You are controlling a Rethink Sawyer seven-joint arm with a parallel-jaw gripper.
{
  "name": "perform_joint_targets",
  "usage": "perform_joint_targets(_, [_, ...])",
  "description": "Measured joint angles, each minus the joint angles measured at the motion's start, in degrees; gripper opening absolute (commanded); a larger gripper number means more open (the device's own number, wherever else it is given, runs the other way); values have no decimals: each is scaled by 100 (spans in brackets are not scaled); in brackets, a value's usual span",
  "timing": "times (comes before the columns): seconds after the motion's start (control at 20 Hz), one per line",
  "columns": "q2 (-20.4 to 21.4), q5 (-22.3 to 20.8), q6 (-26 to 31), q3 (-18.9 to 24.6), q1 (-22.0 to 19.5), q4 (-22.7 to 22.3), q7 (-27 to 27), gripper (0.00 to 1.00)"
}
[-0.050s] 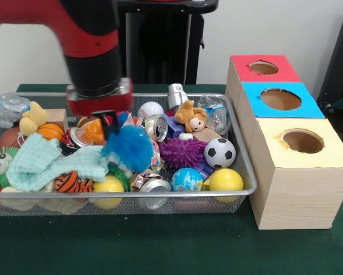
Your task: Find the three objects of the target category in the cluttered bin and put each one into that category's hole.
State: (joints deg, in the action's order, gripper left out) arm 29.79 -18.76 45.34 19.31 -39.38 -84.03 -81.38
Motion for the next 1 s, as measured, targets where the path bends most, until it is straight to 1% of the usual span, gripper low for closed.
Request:
perform_joint_targets(0.15, [-38,-133,206,102,-260,242,22,0])
perform_joint_targets(0.35, [-105,-326,728,245,-588,661,170,0])
perform_joint_targets(0.5, [-165,-451,1136,397,-839,988,429,0])
perform_joint_targets(0.55, [-180,-471,1192,423,-879,1045,486,0])
perform_joint_targets(0.6, [-238,-522,1326,487,-991,1222,676,0])
perform_joint_targets(0.75, [-286,-556,1346,541,-1084,1330,846,0])
perform_joint_targets(0.8, [-353,-608,1345,610,-1198,1378,1024,100])
perform_joint_targets(1.0, [-388,-644,1291,635,-1244,1368,1061,100])
